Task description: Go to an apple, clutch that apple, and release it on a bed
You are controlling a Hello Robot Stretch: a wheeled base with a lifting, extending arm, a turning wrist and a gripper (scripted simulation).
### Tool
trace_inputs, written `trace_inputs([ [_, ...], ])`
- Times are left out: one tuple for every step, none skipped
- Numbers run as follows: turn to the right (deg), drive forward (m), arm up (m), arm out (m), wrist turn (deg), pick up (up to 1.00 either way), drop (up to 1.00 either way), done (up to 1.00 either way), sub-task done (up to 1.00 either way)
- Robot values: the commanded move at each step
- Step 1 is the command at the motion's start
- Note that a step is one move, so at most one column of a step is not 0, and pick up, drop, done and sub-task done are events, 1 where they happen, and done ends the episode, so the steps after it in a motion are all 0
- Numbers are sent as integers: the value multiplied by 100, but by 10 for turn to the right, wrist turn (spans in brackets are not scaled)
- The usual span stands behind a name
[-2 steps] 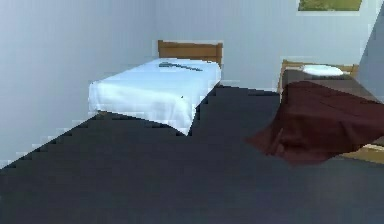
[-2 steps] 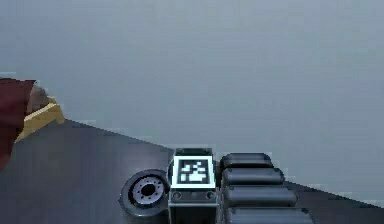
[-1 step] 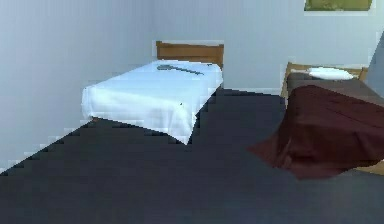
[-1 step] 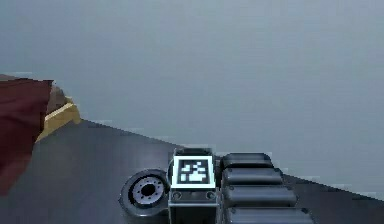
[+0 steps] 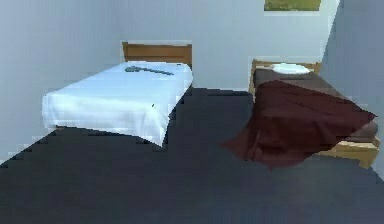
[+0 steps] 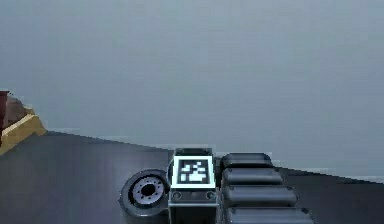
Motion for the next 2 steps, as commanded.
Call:
trace_inputs([
  [0,100,0,0,0,0,0,0,0],
  [60,0,0,0,0,0,0,0,0],
])
